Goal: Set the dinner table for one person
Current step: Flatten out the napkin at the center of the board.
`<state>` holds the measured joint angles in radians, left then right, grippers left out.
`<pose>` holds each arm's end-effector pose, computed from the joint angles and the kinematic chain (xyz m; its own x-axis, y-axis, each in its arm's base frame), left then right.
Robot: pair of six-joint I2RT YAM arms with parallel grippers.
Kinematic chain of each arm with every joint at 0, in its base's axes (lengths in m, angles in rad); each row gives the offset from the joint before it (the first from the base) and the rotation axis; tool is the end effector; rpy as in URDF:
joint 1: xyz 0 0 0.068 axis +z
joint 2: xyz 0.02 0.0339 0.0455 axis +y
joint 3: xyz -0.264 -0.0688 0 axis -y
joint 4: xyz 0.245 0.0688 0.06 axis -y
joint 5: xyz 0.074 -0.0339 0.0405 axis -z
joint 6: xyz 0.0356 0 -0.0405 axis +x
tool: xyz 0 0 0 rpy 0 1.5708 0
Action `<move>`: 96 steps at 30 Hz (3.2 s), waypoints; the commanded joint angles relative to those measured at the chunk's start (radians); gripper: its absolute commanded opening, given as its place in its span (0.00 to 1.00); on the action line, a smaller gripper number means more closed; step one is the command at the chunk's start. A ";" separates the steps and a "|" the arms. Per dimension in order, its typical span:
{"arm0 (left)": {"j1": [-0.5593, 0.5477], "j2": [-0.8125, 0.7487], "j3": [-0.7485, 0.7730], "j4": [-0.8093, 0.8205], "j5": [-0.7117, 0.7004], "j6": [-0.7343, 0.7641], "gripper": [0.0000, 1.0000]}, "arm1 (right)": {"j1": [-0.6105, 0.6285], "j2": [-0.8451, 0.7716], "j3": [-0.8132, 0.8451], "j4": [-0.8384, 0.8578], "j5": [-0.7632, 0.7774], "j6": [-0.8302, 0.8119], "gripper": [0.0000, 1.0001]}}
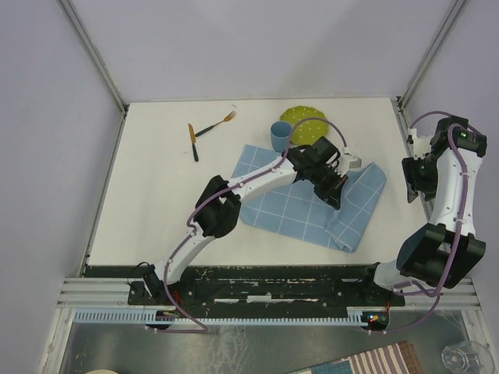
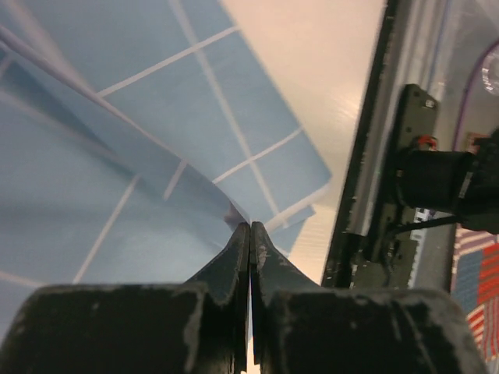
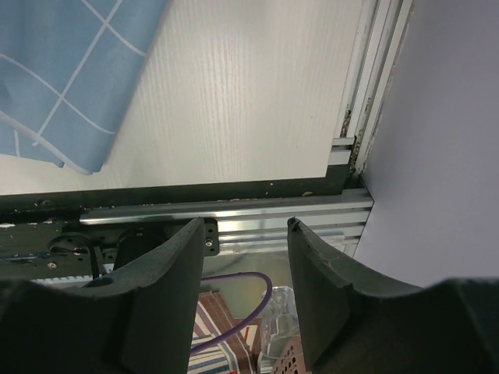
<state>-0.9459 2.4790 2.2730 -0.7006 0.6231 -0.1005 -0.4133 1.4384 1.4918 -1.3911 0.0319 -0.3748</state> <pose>0.3012 -0.4531 0.2035 -0.5455 0.6170 -0.5672 0.8184 0.2465 -0.5190 0.2302 -0.1022 0.3416 -0.9786 0.0296 -0.2036 0.0536 0.9921 -0.1134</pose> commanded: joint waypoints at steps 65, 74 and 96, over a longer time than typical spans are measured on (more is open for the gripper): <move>0.317 -0.483 -0.463 -0.051 -0.353 0.245 0.99 | -0.018 0.542 0.135 0.222 0.011 0.048 0.69; 0.387 -0.584 -0.586 -0.094 -0.426 0.316 0.99 | -0.062 0.634 0.153 0.247 0.012 0.027 0.70; 0.461 -0.623 -0.602 -0.136 -0.425 0.304 0.99 | -0.088 0.739 0.206 0.213 -0.094 0.077 0.69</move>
<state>-0.4919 1.9087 1.6619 -0.8322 0.2012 0.1520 -0.4995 2.1632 1.6642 -1.1645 -0.0135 -0.3275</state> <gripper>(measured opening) 0.992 0.699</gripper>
